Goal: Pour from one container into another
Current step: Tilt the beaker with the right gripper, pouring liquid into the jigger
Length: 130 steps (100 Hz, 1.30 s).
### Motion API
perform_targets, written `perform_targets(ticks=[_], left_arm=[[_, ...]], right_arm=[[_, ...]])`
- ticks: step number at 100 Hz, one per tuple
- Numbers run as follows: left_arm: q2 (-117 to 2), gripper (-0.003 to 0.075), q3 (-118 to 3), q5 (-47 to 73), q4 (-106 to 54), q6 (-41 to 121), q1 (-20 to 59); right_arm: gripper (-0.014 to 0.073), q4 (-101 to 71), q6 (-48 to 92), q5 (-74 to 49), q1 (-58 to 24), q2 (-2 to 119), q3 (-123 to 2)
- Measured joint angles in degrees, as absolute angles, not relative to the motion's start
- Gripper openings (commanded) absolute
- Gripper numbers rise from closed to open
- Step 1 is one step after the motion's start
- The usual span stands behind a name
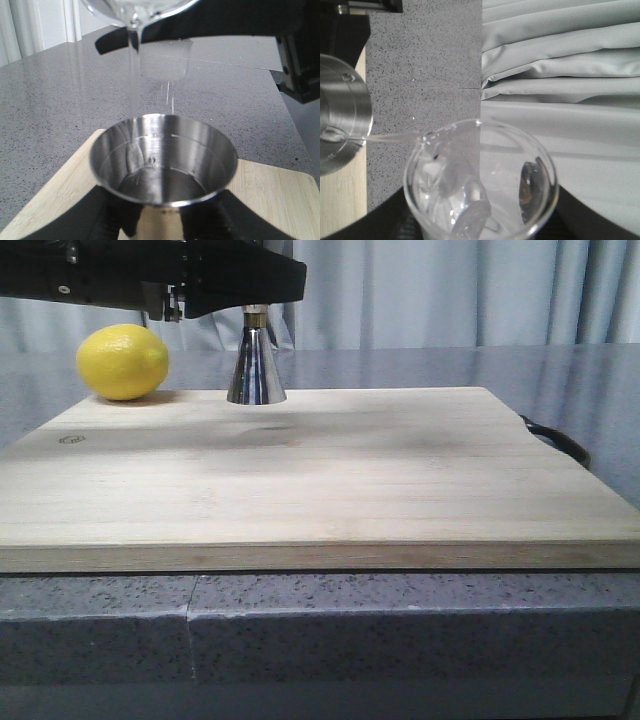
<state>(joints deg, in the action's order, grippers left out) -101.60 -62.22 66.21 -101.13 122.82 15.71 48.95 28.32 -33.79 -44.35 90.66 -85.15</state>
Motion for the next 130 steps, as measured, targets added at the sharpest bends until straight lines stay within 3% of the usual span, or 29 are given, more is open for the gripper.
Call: perform_targets(ticks=[130], left_arm=[[-101.6,0.0229,-62.2,66.2,-101.1,122.8,15.7]], right_arm=[[0.0323,48.3,30.2,-33.5,-44.3,90.7,-85.2]])
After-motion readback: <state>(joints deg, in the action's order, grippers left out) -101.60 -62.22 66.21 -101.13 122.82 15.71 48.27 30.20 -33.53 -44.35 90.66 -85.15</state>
